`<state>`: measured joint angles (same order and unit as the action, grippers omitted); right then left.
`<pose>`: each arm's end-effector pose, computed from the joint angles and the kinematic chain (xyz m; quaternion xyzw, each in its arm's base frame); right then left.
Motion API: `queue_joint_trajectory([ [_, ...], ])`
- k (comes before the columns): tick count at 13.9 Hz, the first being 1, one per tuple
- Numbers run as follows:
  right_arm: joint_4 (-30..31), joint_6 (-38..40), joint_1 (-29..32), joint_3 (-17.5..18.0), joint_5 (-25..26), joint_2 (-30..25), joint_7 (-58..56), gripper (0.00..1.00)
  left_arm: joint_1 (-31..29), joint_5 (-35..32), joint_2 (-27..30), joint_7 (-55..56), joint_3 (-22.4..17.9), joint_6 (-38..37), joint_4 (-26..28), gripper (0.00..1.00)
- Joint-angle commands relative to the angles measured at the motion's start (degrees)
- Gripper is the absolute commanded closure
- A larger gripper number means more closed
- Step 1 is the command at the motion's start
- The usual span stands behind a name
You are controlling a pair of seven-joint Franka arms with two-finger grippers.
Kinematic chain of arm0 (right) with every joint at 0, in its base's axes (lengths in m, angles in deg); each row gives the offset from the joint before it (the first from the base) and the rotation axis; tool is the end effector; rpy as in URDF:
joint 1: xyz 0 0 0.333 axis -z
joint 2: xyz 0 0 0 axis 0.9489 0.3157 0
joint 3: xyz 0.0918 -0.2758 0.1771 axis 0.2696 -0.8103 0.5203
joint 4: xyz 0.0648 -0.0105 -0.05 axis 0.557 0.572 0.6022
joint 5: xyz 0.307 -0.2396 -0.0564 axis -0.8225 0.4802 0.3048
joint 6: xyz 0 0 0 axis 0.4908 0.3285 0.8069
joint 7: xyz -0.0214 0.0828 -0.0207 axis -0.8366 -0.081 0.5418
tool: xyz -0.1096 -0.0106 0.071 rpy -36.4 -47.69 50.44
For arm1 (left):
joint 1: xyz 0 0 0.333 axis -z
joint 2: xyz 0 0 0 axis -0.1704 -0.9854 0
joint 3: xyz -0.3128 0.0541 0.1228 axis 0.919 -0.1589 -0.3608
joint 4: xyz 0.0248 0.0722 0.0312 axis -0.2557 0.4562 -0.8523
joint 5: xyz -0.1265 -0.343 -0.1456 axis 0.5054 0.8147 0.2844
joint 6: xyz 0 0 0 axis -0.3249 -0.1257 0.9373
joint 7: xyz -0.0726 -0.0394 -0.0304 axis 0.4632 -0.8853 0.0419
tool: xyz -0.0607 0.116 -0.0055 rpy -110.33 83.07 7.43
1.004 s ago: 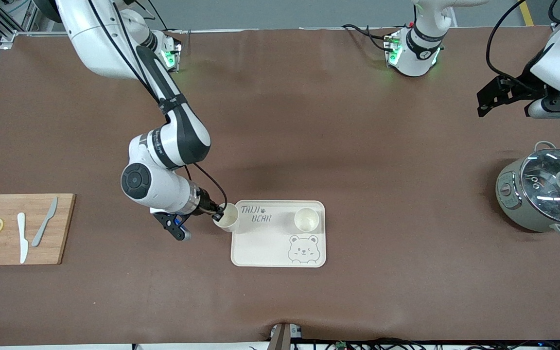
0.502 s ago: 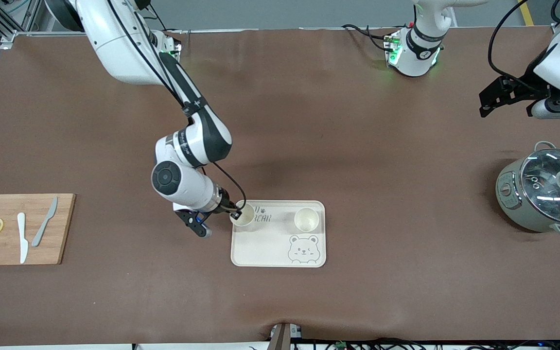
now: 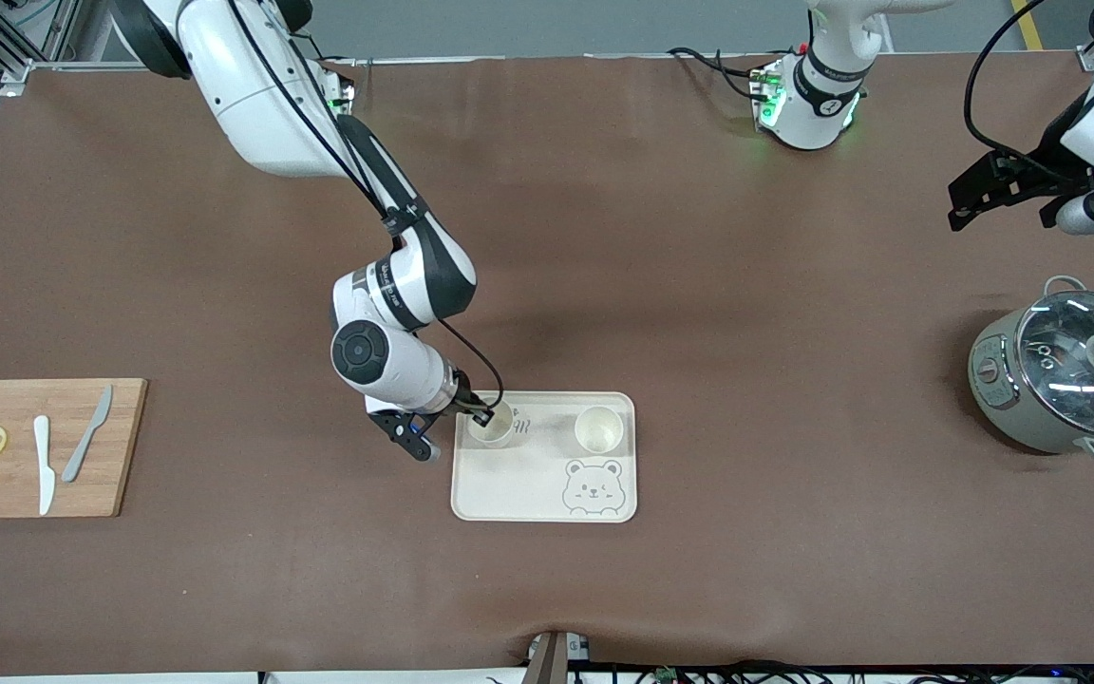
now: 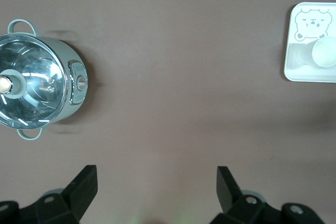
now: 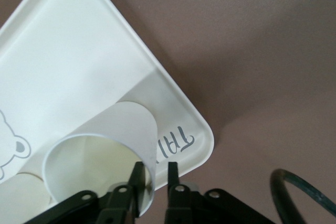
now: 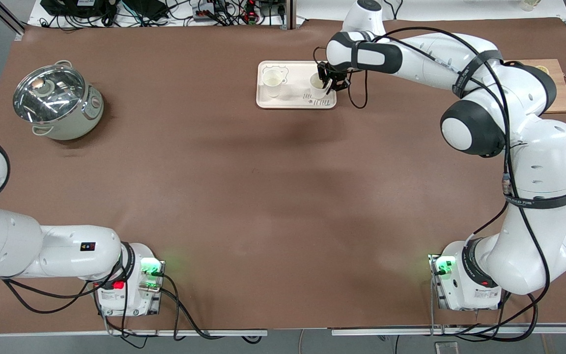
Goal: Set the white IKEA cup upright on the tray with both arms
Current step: 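Open the right gripper, leaving the cup upright beside the first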
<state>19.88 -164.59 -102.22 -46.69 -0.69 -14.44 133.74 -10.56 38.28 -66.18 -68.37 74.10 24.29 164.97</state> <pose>0.6449 0.3766 0.2265 -0.9367 0.3279 0.0690 0.1013 0.5284 -0.0672 0.6566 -0.9999 -0.0058 -0.0030 0.0123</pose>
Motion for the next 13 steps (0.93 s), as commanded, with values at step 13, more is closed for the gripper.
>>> queue_joint_trajectory([
  [13, -7.6, 18.2, 1.4, -7.3, 1.4, -6.5, 1.0, 0.00, -0.2, -0.7, 0.5, -0.3, 0.0, 0.0, -0.2, 0.00],
])
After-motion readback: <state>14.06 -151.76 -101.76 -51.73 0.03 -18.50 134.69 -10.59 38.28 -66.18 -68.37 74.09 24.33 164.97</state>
